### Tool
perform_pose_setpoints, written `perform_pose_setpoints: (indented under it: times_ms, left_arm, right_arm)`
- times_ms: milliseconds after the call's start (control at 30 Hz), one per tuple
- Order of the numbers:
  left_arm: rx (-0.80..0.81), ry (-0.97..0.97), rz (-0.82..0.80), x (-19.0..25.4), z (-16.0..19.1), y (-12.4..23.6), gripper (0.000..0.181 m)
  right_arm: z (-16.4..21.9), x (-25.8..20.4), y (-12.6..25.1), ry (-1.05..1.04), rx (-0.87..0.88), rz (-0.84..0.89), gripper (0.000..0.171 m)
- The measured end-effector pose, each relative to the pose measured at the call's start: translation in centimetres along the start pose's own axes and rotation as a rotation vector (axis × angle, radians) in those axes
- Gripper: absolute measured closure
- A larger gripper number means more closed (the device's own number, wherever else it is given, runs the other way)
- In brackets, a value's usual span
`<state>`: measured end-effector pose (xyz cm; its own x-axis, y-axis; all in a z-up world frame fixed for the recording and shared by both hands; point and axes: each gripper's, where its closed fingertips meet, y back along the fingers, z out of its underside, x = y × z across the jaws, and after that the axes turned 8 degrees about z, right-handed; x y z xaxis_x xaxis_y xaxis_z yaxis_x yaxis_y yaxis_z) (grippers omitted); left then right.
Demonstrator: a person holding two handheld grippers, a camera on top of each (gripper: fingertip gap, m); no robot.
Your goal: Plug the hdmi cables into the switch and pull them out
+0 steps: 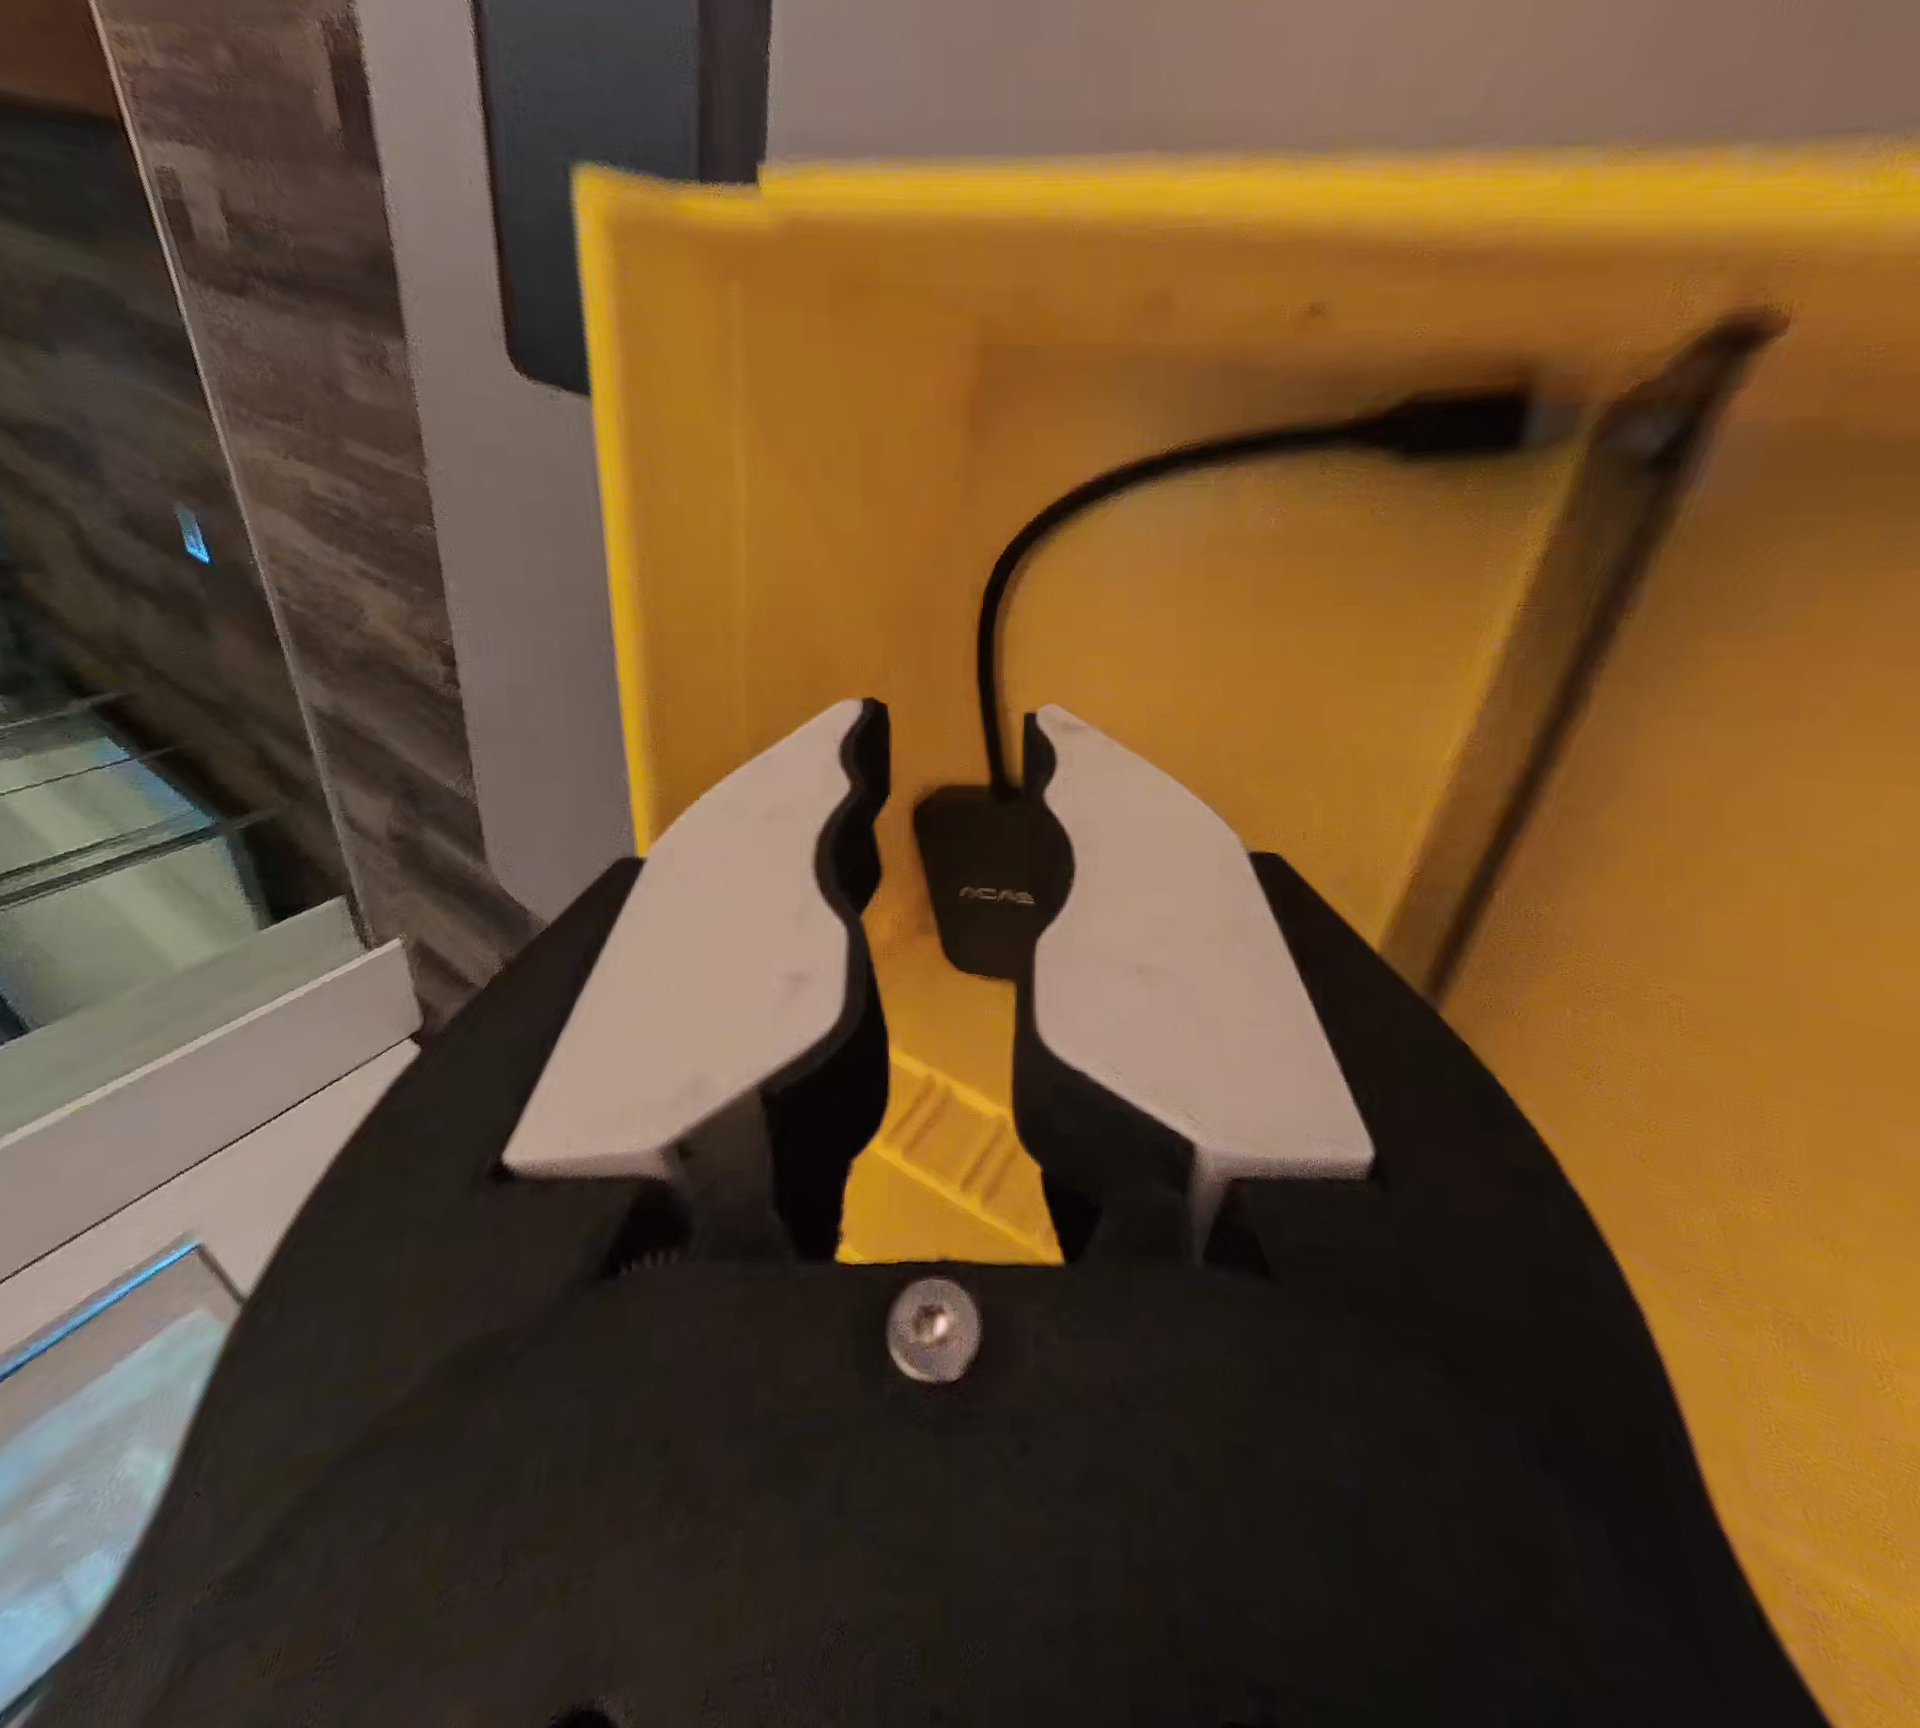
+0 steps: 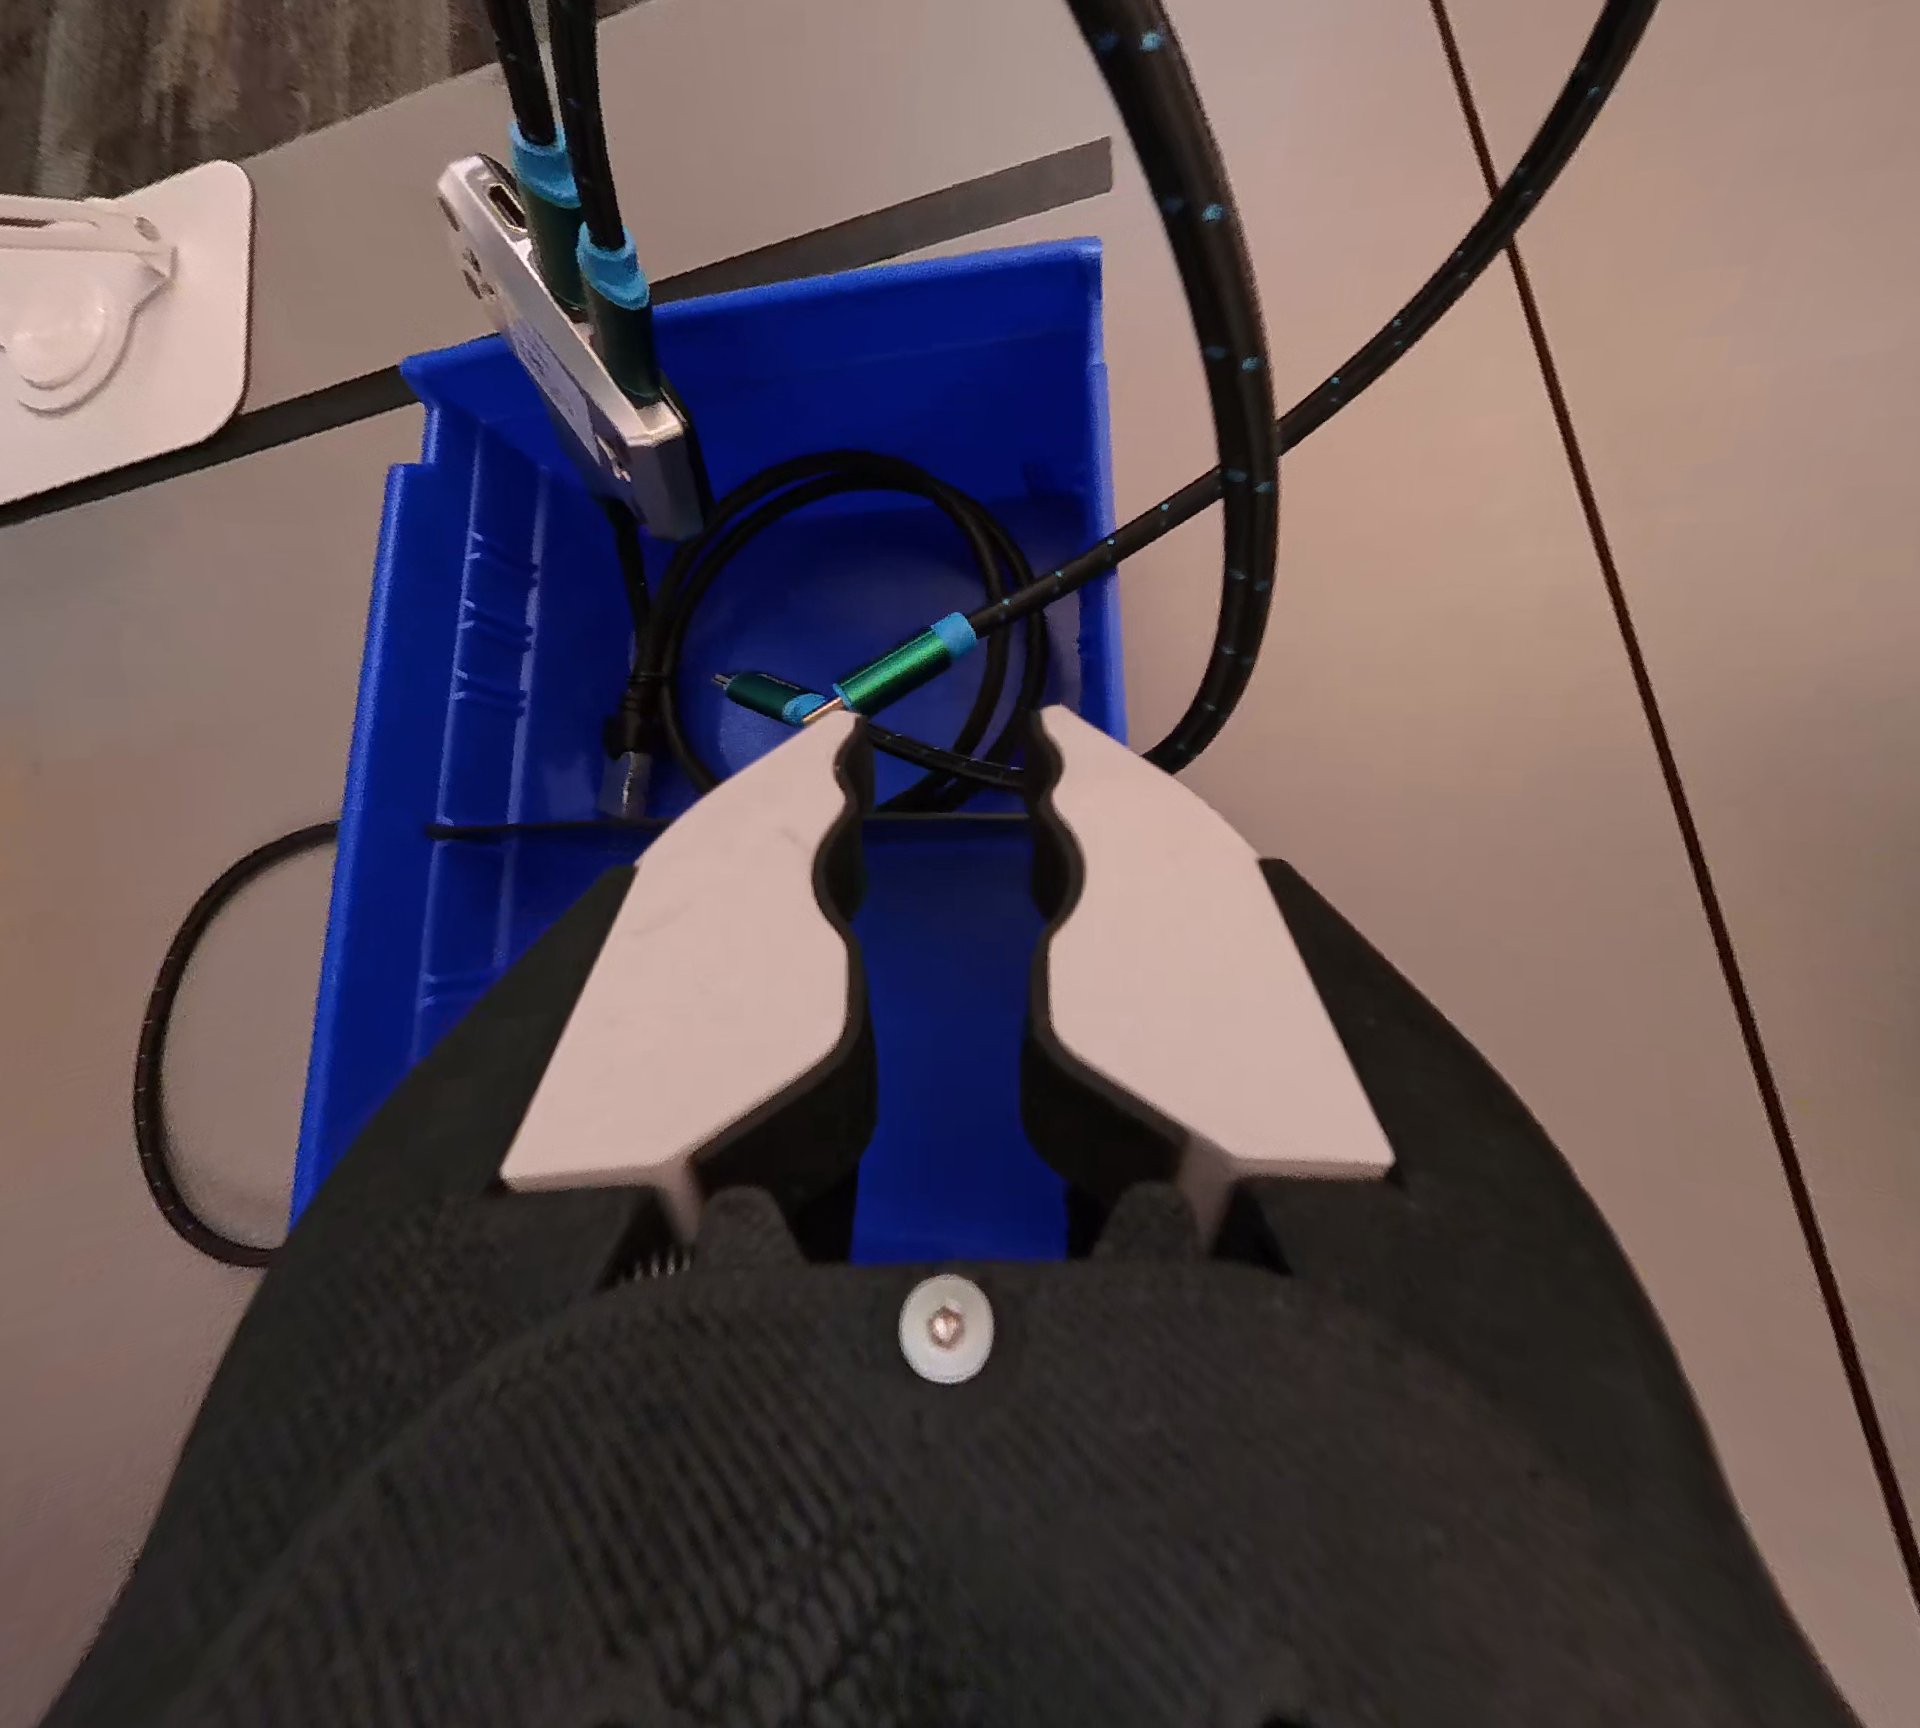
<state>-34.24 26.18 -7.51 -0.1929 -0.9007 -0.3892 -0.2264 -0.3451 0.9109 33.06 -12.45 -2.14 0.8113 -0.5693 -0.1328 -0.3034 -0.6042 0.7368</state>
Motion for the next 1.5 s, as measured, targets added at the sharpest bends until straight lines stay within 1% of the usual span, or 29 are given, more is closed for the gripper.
perform_pose_setpoints:
  times_ms: [33,100,233,300,367,467,533,633,700,833,967,1067,1133,1200,1300,1333,1400,1467,1500]
  left_arm:
    - [-0.03,-0.018,0.007,-0.4,0.9,-1.0,0.16]
    - [-0.071,-0.019,0.036,-0.9,2.3,-3.1,0.156]
    - [-0.137,0.008,0.164,-0.2,3.9,-6.7,0.152]
    - [-0.158,0.009,0.202,-0.3,4.2,-7.6,0.162]
    - [-0.167,0.008,0.247,-0.2,4.3,-7.8,0.167]
    - [-0.233,0.01,0.318,0.2,5.0,-7.7,0.171]
    - [-0.255,0.007,0.334,0.3,5.1,-7.7,0.175]
    - [-0.307,-0.04,0.319,0.4,5.2,-7.6,0.177]
    - [-0.316,-0.049,0.281,0.2,5.2,-7.3,0.177]
    - [-0.252,0.023,0.158,-1.1,5.1,-4.7,0.178]
    - [-0.07,0.116,0.009,-2.3,4.1,0.1,0.178]
    - [0.138,0.146,-0.094,-2.7,1.3,5.4,0.178]
    - [0.275,0.183,-0.145,-2.8,-1.6,9.5,0.178]
    - [0.429,0.218,-0.188,-2.5,-5.3,13.6,0.178]
    - [0.642,0.328,-0.149,-0.7,-11.6,18.4,0.178]
    - [0.689,0.361,-0.121,0.1,-13.6,19.3,0.178]
    - [0.729,0.404,-0.094,1.5,-17.0,20.2,0.178]
    - [0.732,0.39,-0.07,3.2,-20.3,19.8,0.178]
    - [0.707,0.383,-0.054,4.2,-21.7,18.9,0.178]
  right_arm:
    - [0.0,0.1,0.1,0.003,0.002,0.011,0.141]
    - [-0.1,0.4,0.3,0.0,0.009,0.025,0.141]
    - [-0.2,1.2,0.5,-0.013,0.019,0.062,0.142]
    - [-0.1,1.4,0.4,-0.009,0.008,0.078,0.141]
    - [0.1,1.5,0.3,0.007,-0.008,0.095,0.141]
    - [0.1,1.1,0.1,0.037,-0.024,0.109,0.141]
    - [0.1,0.8,-0.1,0.061,-0.032,0.114,0.141]
    - [0.1,0.2,-0.4,0.102,-0.043,0.115,0.141]
    - [0.2,0.0,-0.6,0.122,-0.051,0.116,0.141]
    - [0.0,-0.1,-0.4,0.128,-0.034,0.114,0.141]
    - [-1.2,0.1,0.5,0.105,0.038,0.124,0.137]
    - [-3.5,0.0,2.3,0.087,0.178,0.146,0.135]
    - [-5.2,-1.1,4.0,0.102,0.3,0.125,0.135]
    - [-6.8,-3.4,5.9,0.143,0.416,0.077,0.136]
    - [-7.8,-8.8,8.1,0.259,0.53,-0.055,0.135]
    - [-7.9,-11.1,8.6,0.309,0.562,-0.113,0.132]
    - [-7.7,-16.2,9.5,0.407,0.62,-0.258,0.128]
    - [-6.9,-21.1,9.9,0.475,0.636,-0.401,0.128]
    - [-6.3,-22.8,9.7,0.497,0.614,-0.446,0.128]
